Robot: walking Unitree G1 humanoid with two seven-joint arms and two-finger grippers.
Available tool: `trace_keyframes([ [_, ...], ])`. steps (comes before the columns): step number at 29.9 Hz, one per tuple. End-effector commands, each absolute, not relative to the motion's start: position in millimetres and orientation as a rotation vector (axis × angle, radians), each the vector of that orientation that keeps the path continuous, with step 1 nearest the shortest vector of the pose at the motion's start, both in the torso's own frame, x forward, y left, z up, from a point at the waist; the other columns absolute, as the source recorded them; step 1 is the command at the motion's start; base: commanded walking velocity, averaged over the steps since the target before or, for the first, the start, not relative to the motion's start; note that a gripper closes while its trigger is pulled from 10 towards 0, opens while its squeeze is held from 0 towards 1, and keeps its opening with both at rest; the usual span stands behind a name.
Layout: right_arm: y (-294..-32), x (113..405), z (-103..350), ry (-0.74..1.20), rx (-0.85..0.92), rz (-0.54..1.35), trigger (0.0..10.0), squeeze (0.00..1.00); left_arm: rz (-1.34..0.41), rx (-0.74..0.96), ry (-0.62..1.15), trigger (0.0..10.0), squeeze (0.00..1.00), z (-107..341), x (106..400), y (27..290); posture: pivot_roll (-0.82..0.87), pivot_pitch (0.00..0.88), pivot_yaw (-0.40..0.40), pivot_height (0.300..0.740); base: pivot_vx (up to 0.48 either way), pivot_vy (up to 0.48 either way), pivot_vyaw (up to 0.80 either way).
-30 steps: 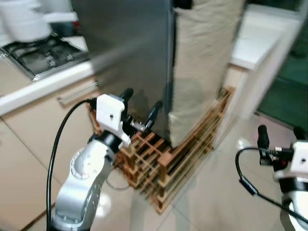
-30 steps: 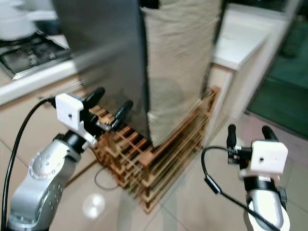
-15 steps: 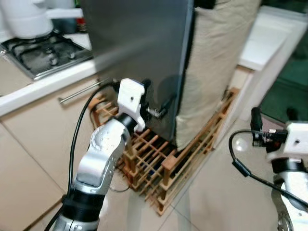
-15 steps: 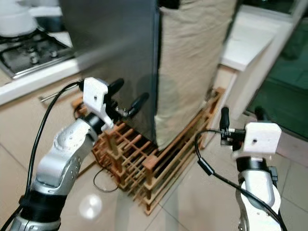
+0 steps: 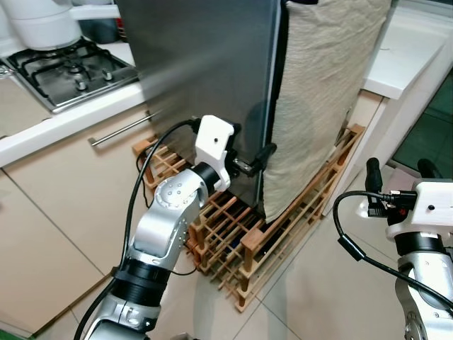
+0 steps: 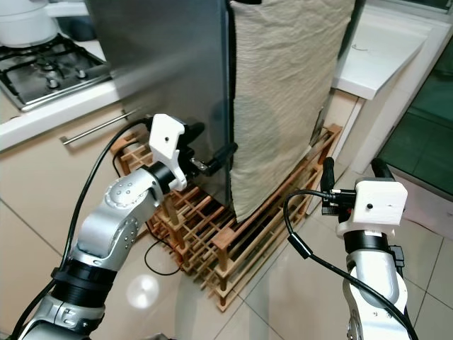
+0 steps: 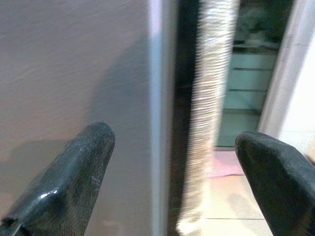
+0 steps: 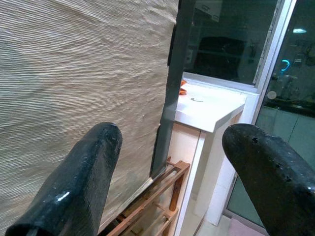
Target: Restocking fridge
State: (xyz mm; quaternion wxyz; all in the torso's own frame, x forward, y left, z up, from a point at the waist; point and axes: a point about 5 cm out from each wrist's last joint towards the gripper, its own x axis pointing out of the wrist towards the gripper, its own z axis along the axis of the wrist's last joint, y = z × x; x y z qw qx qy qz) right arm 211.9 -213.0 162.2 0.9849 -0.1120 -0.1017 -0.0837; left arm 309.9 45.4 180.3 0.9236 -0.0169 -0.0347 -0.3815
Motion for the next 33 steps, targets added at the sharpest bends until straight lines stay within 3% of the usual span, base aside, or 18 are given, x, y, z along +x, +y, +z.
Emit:
trace_keyframes([
  [1, -212, 212, 161, -0.193, -0.236, -0.17, 10.0, 0.0, -0.829, -0.033, -0.061, 10.0, 0.0, 183, 310, 38, -0.22, 0.0, 0.018, 0.732, 0.0, 0.0, 0.0],
  [14, -214, 207, 153, -0.168, -0.233, -0.192, 10.0, 0.0, -0.889, -0.039, 0.011, 10.0, 0.0, 166, 301, 27, -0.23, 0.0, 0.031, 0.732, 0.0, 0.0, 0.0],
  [33, -216, 204, 150, -0.156, -0.239, -0.202, 10.0, 0.0, -0.767, -0.116, 0.021, 10.0, 0.0, 171, 326, 10, -0.24, 0.017, 0.035, 0.732, 0.0, 0.0, 0.0],
])
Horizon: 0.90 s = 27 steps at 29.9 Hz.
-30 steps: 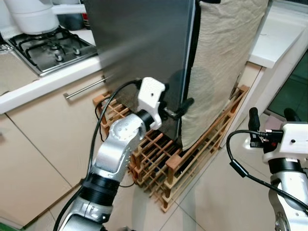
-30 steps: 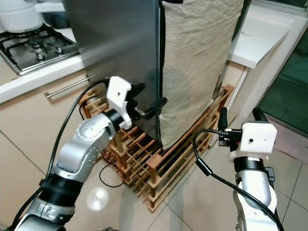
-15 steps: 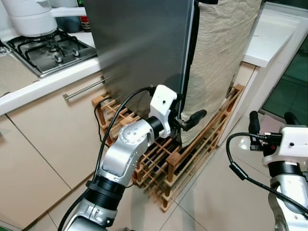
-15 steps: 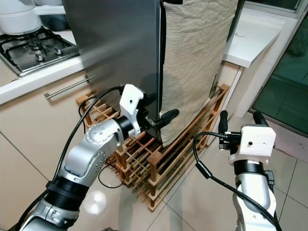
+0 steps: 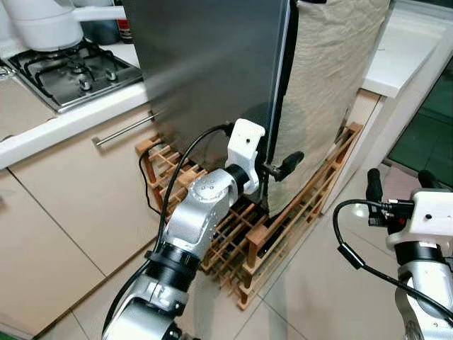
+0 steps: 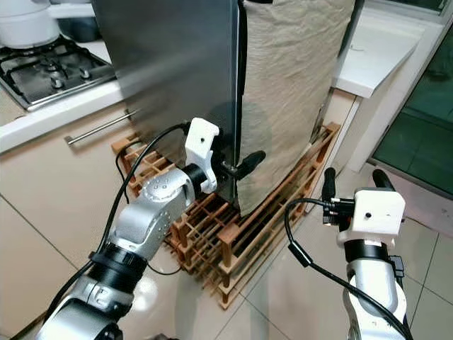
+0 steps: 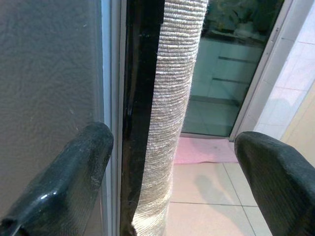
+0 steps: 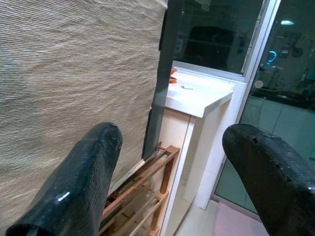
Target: Restocking fridge
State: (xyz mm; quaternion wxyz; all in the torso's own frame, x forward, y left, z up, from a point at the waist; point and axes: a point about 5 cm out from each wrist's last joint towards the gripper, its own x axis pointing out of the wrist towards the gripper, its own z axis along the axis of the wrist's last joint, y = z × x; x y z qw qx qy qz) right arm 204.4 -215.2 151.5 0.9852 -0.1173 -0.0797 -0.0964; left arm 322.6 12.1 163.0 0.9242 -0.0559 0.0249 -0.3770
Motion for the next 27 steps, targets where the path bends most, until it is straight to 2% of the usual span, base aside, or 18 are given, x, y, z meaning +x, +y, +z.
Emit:
trace_keyframes([
  [1, -216, 205, 150, -0.155, -0.24, -0.202, 10.0, 0.0, -0.77, -0.121, 0.018, 10.0, 0.0, 173, 327, 8, -0.24, 0.019, 0.035, 0.732, 0.0, 0.0, 0.0],
  [7, -217, 207, 149, -0.157, -0.24, -0.202, 10.0, 0.0, -0.817, -0.202, -0.003, 10.0, 0.0, 191, 324, -17, -0.24, 0.02, 0.034, 0.732, 0.0, 0.0, 0.0],
  [8, -217, 209, 149, -0.159, -0.24, -0.203, 10.0, 0.0, -0.857, -0.24, -0.021, 10.0, 0.0, 203, 320, -31, -0.24, 0.019, 0.034, 0.732, 0.0, 0.0, 0.0],
  [12, -218, 211, 146, -0.148, -0.23, -0.212, 10.0, 0.0, -0.909, -0.294, -0.032, 10.0, 0.0, 220, 314, -48, -0.25, 0.017, 0.034, 0.732, 0.0, 0.0, 0.0],
  [13, -218, 212, 140, -0.106, -0.197, -0.212, 10.0, 0.0, -0.965, -0.358, -0.012, 10.0, 0.0, 230, 309, -58, -0.25, 0.017, 0.035, 0.732, 0.0, 0.0, 0.0],
  [21, -216, 217, 138, -0.1, -0.18, -0.208, 10.0, 0.0, -1.087, -0.382, -0.022, 10.0, 0.0, 247, 300, -77, -0.26, 0.008, 0.04, 0.732, 0.0, 0.0, 0.0],
  [27, -217, 219, 139, -0.106, -0.178, -0.217, 10.0, 0.0, -1.198, -0.358, 0.023, 10.0, 0.0, 240, 291, -84, -0.26, 0.001, 0.044, 0.732, 0.0, 0.0, 0.0],
])
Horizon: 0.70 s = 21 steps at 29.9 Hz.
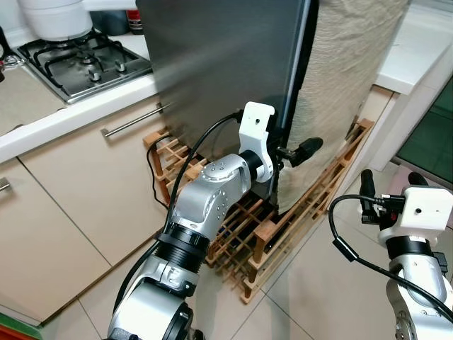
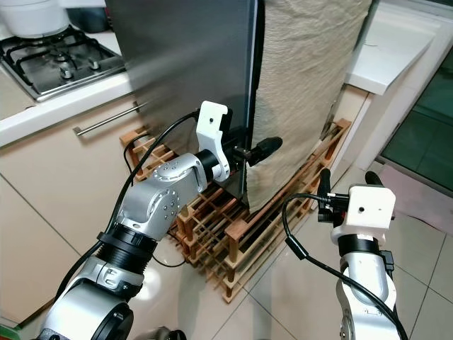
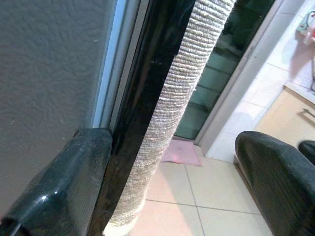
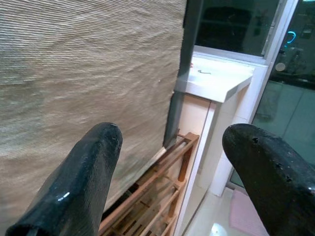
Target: Restocking fridge
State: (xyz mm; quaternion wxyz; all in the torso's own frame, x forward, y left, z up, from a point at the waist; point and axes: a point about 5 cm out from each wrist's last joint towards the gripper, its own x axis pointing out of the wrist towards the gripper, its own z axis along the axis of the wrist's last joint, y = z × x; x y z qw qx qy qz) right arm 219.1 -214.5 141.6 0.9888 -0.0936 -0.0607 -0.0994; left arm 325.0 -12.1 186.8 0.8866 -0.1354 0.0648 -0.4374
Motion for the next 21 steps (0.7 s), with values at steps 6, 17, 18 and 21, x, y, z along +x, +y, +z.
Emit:
trace_keyframes([
  [6, -216, 224, 135, -0.099, -0.175, -0.216, 10.0, 0.0, -1.333, -0.279, 0.067, 10.0, 0.0, 228, 284, -84, -0.25, 0.0, 0.044, 0.732, 0.0, 0.0, 0.0],
  [17, -216, 231, 134, -0.102, -0.177, -0.202, 10.0, 0.0, -1.506, -0.311, 0.051, 10.0, 0.0, 236, 274, -81, -0.24, 0.0, 0.035, 0.732, 0.0, 0.0, 0.0],
  [18, -216, 231, 133, -0.102, -0.177, -0.201, 10.0, 0.0, -1.51, -0.324, 0.051, 10.0, 0.0, 237, 273, -80, -0.23, 0.0, 0.034, 0.732, 0.0, 0.0, 0.0],
  [21, -215, 231, 132, -0.097, -0.177, -0.194, 10.0, 0.0, -1.521, -0.355, 0.056, 10.0, 0.0, 239, 273, -80, -0.24, 0.0, 0.032, 0.732, 0.0, 0.0, 0.0],
])
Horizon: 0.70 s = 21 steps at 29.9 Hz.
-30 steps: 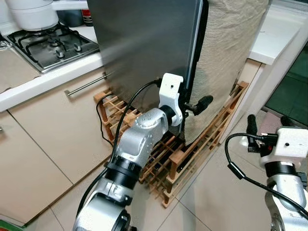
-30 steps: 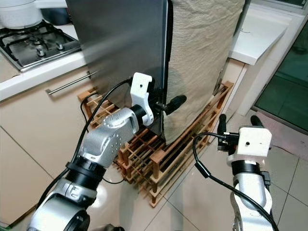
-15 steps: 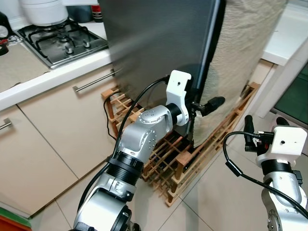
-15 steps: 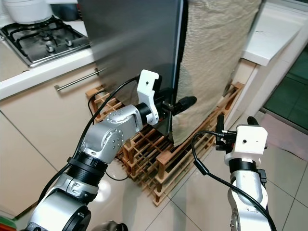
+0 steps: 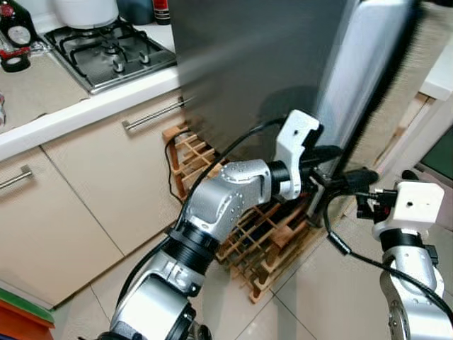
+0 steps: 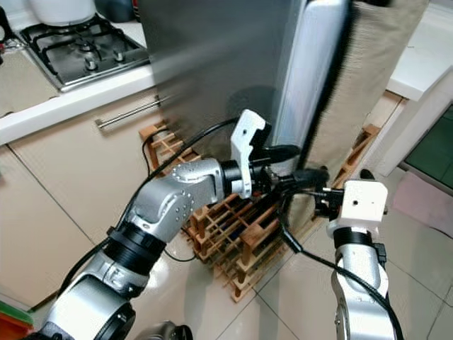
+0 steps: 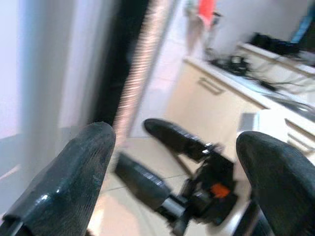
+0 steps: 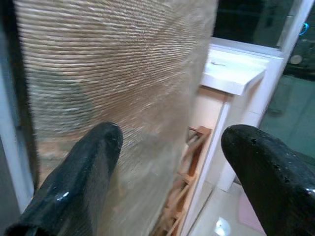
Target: Restocking fridge
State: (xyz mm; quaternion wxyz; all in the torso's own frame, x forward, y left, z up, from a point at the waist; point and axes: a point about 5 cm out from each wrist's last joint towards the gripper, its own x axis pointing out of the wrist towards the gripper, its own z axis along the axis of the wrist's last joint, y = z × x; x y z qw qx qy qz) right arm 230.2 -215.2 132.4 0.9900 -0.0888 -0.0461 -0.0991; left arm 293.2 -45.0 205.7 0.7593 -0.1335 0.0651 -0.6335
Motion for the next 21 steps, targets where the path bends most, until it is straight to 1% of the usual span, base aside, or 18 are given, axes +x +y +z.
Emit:
trace_keyframes([
  [1, -215, 230, 132, -0.094, -0.177, -0.192, 10.0, 0.0, -1.523, -0.36, 0.058, 10.0, 0.0, 239, 273, -81, -0.24, 0.0, 0.032, 0.732, 0.0, 0.0, 0.0],
  [4, -215, 228, 128, -0.076, -0.179, -0.181, 10.0, 0.0, -1.527, -0.361, 0.06, 10.0, 0.0, 239, 273, -81, -0.24, 0.0, 0.032, 0.732, 0.0, 0.0, 0.0],
  [6, -215, 220, 116, -0.009, -0.196, -0.153, 10.0, 0.0, -1.53, -0.367, 0.067, 10.0, 0.0, 238, 273, -81, -0.24, 0.0, 0.031, 0.732, 0.0, 0.0, 0.0],
  [7, -215, 220, 116, -0.009, -0.196, -0.153, 10.0, 0.0, -1.53, -0.367, 0.067, 10.0, 0.0, 238, 273, -81, -0.24, 0.0, 0.031, 0.732, 0.0, 0.0, 0.0],
  [10, -230, 202, 90, 0.113, -0.293, -0.164, 10.0, 0.0, -1.529, -0.374, 0.073, 10.0, 0.0, 238, 273, -82, -0.25, 0.0, 0.029, 0.732, 0.0, 0.0, 0.0],
  [11, -240, 192, 71, 0.216, -0.306, -0.182, 10.0, 0.0, -1.531, -0.377, 0.075, 10.0, 0.0, 238, 272, -82, -0.25, 0.0, 0.031, 0.732, 0.0, 0.0, 0.0],
  [12, -257, 165, 31, 0.452, -0.311, -0.192, 10.0, 0.0, -1.536, -0.383, 0.076, 10.0, 0.0, 238, 272, -83, -0.25, 0.0, 0.035, 0.732, 0.0, 0.0, 0.0],
  [13, -257, 165, 31, 0.452, -0.311, -0.192, 10.0, 0.0, -1.536, -0.383, 0.076, 10.0, 0.0, 238, 272, -83, -0.25, 0.0, 0.035, 0.732, 0.0, 0.0, 0.0],
  [14, -265, 146, 4, 0.62, -0.256, -0.187, 10.0, 0.0, -1.532, -0.38, 0.074, 10.0, 0.0, 237, 272, -83, -0.25, 0.0, 0.037, 0.732, 0.0, 0.0, 0.0],
  [15, -265, 146, 4, 0.62, -0.256, -0.187, 10.0, 0.0, -1.532, -0.38, 0.074, 10.0, 0.0, 237, 272, -83, -0.25, 0.0, 0.037, 0.732, 0.0, 0.0, 0.0],
  [16, -268, 143, -8, 0.667, -0.222, -0.199, 10.0, 0.0, -1.525, -0.378, 0.072, 10.0, 0.0, 237, 274, -82, -0.25, 0.0, 0.04, 0.732, 0.0, 0.0, 0.0],
  [18, -266, 146, -10, 0.675, -0.191, -0.177, 10.0, 0.0, -1.515, -0.373, 0.067, 10.0, 0.0, 237, 276, -80, -0.25, 0.0, 0.043, 0.732, 0.0, 0.0, 0.0],
  [19, -253, 162, -11, 0.661, -0.113, -0.077, 10.0, 0.0, -1.482, -0.364, 0.061, 10.0, 0.0, 235, 282, -74, -0.25, 0.0, 0.045, 0.732, 0.0, 0.0, 0.0],
  [20, -242, 173, -13, 0.655, -0.08, -0.009, 10.0, 0.0, -1.457, -0.36, 0.059, 10.0, 0.0, 234, 287, -70, -0.25, 0.0, 0.044, 0.732, 0.0, 0.0, 0.0],
  [21, -242, 173, -13, 0.655, -0.08, -0.009, 10.0, 0.0, -1.457, -0.36, 0.059, 10.0, 0.0, 234, 287, -70, -0.25, 0.0, 0.044, 0.732, 0.0, 0.0, 0.0],
])
